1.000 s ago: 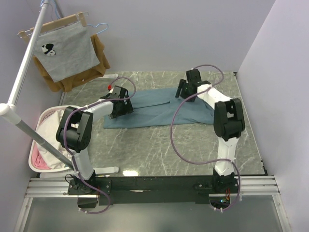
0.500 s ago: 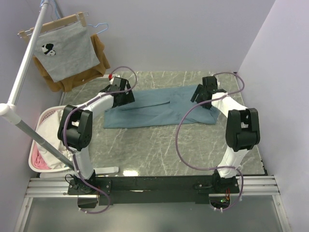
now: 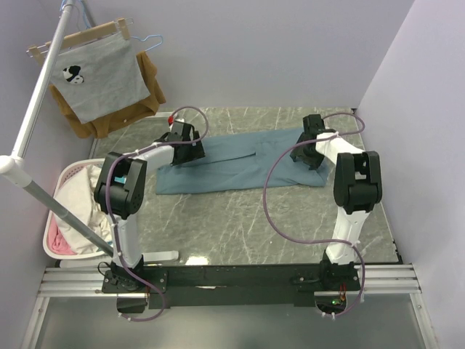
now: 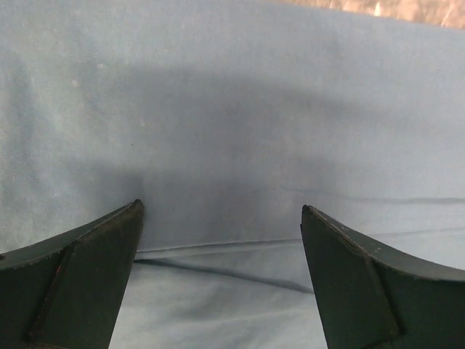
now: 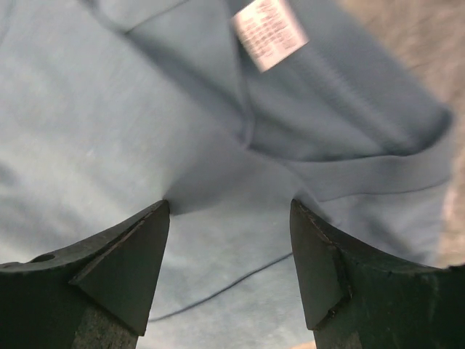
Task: Fold and stack the t-shirts
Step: Rotate the tshirt 90 degrees
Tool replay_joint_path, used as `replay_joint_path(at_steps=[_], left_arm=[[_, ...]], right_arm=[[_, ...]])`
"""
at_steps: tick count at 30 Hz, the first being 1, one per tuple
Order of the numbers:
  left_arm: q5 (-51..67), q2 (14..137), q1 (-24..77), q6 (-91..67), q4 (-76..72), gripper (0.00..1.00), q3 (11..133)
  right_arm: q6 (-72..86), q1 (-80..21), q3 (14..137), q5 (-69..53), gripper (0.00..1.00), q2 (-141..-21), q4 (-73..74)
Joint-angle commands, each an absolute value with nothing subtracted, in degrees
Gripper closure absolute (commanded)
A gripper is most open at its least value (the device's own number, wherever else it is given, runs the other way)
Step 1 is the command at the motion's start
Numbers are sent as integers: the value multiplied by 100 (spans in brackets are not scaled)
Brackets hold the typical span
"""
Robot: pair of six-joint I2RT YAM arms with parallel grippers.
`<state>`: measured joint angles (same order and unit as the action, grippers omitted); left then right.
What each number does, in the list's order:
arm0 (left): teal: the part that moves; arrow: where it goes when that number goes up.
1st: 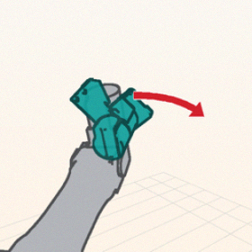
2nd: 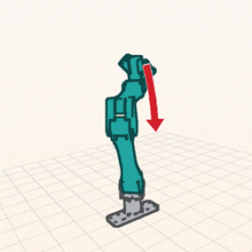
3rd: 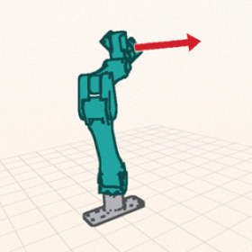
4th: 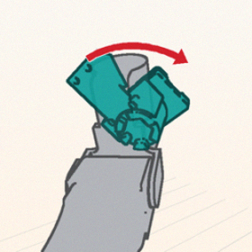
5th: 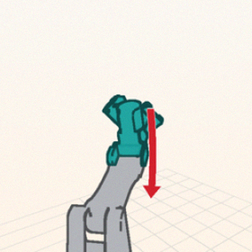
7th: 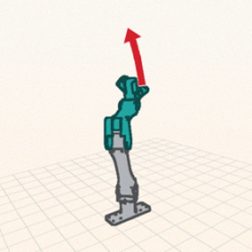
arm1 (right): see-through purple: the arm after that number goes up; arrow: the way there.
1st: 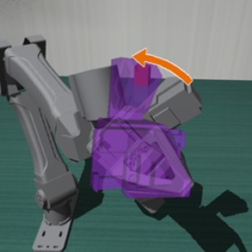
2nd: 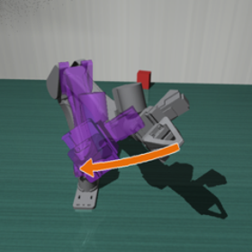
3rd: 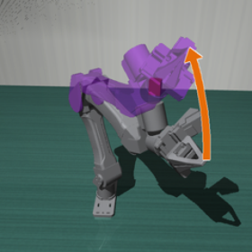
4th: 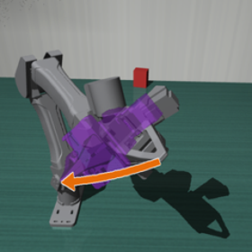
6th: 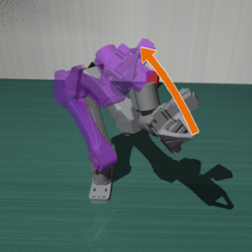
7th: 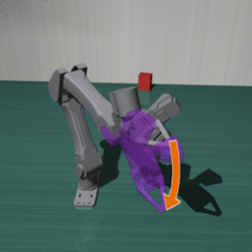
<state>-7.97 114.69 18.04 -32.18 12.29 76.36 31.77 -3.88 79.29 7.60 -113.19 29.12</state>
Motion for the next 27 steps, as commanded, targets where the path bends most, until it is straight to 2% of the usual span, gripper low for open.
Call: replay_joint_path(at_steps=[1, 8, 12, 18, 22, 25, 27], left_arm=[[-852, 11330, 1802, -3462, 1872, 4, 6787], [-510, 10495, 1951, -3919, 1881, 4, 5459], [-220, 9925, 2223, -4192, 1960, 5, 4791], [-105, 8967, 3128, -4745, 2293, 4, 3824], [-359, 8465, 3305, -4738, 2548, 4, 3831], [-834, 8279, 3296, -4475, 2751, 2, 4454], [-1124, 8384, 3305, -4229, 2637, 1, 5111]], right_arm=[[3086, -343, 8489, 1485, 27, -11591, 3647], [2567, -343, 9605, 1539, 27, -12365, 4315], [2224, -352, 10876, 1458, 30, -13024, 4937], [1548, -351, 12005, 845, 29, -13298, 4502], [1319, -351, 12033, 693, 28, -12824, 3938], [1467, -351, 11349, 1139, 27, -12017, 3429], [1826, -334, 10453, 1362, 25, -11333, 3069]])
